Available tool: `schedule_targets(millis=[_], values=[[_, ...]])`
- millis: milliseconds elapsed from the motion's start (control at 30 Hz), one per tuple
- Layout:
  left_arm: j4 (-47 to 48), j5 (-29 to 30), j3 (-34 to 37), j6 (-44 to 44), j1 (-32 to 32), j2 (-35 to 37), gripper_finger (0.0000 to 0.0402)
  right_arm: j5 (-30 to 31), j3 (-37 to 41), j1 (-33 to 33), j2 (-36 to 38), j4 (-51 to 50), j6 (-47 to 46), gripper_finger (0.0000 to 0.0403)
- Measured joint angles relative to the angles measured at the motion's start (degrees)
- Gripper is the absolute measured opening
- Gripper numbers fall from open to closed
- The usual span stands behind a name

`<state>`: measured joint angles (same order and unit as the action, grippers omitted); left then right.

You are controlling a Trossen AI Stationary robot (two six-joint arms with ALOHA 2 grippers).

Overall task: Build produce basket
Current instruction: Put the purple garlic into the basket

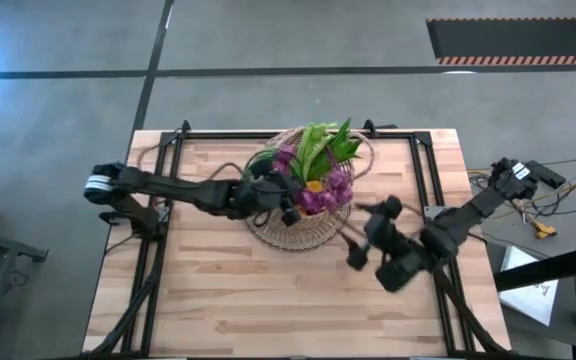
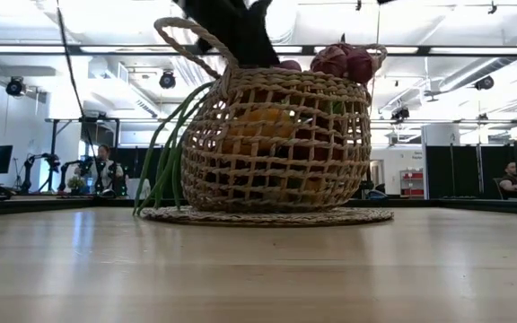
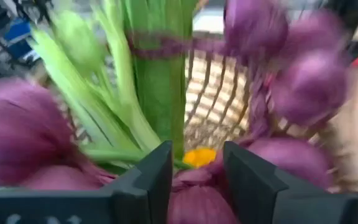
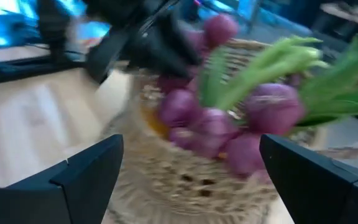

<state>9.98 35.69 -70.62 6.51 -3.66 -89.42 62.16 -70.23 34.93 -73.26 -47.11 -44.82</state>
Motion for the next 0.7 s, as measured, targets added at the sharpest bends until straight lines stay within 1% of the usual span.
schedule_targets(millis=[133, 233, 333, 500, 600, 700], values=[[-0.76, 0.21, -0.38, 0.19, 1.98, -5.68, 0.0110, -4.41, -3.72, -7.52, -0.19, -6.79, -2.15, 0.0368], [-0.66, 0.37, -0.40, 0.18, 3.18, -7.28, 0.0097, -5.86, -5.33, -12.41, -0.87, -8.57, -2.11, 0.0368], [-0.22, 0.35, -0.39, -0.03, 3.33, -7.13, 0.0086, -9.17, -6.04, -17.35, -1.79, -8.76, -1.16, 0.0368], [0.21, 0.12, -1.04, -1.28, 2.07, -1.94, 0.0079, -10.66, -5.99, -23.71, -5.13, -8.85, 2.06, 0.0368], [-0.08, -0.18, -1.17, -1.38, 0.34, 2.91, 0.0079, -12.51, -6.31, -25.77, -7.18, -7.11, 4.82, 0.0368], [0.11, -0.58, -1.11, -1.39, -1.81, 7.72, 0.0079, -13.07, -7.49, -26.87, -9.63, -5.95, 8.29, 0.0368]])
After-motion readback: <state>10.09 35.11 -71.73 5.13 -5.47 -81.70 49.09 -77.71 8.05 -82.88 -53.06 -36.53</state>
